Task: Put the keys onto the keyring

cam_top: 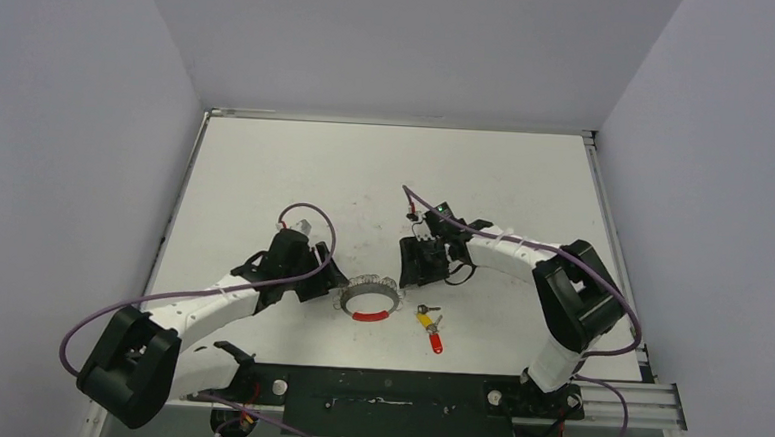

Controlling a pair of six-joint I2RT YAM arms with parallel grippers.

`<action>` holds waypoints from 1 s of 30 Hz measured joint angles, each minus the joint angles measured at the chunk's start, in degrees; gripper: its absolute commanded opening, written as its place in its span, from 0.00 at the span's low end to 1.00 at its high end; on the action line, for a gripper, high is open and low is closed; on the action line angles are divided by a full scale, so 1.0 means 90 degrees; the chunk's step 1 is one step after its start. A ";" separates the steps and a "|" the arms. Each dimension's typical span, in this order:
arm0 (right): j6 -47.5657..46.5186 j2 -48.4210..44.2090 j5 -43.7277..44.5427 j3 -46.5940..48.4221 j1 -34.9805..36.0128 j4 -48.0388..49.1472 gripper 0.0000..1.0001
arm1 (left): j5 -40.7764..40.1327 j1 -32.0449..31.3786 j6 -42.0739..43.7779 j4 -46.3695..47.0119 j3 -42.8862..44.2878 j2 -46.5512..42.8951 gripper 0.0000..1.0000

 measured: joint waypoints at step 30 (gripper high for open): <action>0.1367 0.0527 -0.1826 -0.0605 -0.0415 0.1843 0.08 | -0.0588 -0.0041 -0.0146 0.0197 -0.1013 -0.2943 0.62</action>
